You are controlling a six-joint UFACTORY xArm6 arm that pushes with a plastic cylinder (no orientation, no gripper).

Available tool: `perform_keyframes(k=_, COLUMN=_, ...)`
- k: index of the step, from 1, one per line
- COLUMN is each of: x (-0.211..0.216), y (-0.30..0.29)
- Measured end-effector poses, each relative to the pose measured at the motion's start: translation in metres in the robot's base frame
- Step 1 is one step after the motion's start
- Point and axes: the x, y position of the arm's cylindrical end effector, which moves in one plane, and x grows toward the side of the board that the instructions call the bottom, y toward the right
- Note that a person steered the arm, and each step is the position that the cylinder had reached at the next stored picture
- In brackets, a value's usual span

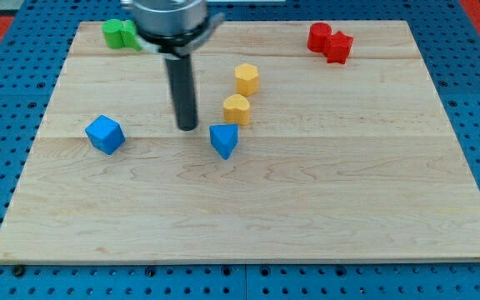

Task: Place the blue triangle at the bottom side of the yellow heart

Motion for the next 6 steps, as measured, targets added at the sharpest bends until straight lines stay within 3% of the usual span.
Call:
perform_keyframes(k=1, x=0.037, y=0.011)
perform_keyframes(k=2, x=0.045, y=0.074)
perform_keyframes(k=3, x=0.043, y=0.071)
perform_keyframes(k=4, x=0.051, y=0.05)
perform_keyframes(k=6, x=0.064, y=-0.097)
